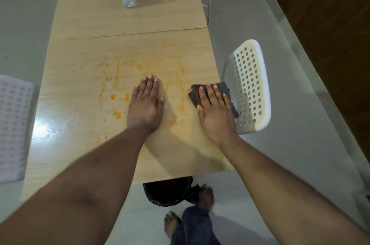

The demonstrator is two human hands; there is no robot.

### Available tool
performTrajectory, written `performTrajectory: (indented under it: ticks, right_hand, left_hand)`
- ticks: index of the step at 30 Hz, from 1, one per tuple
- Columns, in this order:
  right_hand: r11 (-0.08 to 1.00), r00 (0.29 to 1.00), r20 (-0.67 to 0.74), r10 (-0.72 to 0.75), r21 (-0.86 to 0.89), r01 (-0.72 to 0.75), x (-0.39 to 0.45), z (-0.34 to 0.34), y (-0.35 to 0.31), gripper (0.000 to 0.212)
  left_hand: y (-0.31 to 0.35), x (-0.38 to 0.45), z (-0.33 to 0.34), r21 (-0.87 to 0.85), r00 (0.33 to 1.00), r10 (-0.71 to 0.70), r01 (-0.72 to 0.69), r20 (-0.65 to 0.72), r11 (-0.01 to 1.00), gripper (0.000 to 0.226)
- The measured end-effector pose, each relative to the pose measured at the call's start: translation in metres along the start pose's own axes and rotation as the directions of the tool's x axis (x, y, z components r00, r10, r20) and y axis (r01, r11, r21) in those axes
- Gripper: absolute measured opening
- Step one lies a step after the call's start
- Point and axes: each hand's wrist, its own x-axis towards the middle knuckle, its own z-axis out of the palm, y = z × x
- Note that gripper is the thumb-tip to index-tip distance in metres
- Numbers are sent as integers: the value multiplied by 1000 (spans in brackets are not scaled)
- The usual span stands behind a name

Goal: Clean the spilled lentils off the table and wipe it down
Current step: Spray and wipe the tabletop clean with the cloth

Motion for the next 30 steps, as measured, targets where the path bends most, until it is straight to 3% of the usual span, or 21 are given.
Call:
performTrajectory:
  ticks: [6,13,21,26,30]
  right_hand:
    - [997,992,102,-73,-24,76,-132,2,12,62]
    - [993,994,-13,106,-42,-106,-69,13,-12,63]
    - [997,995,58,-77,10,76,-161,16,-28,61]
    - [998,999,6,43,-39,-42,-112,11,-7,61]
    - [996,996,-38,87,10,-87,-31,7,-32,61]
  left_hand:
    - [0,-2,-1,-15,1000,-3,3,12,1000,64]
    - [0,1,3,-7,1000,0,0,-14,1000,64]
    - [1,-3,2,-29,1000,0,0,-10,1000,64]
    - [1,-2,4,-33,1000,5,-5,-14,999,64]
    - [-4,0,7,-29,1000,8,-8,-15,1000,64]
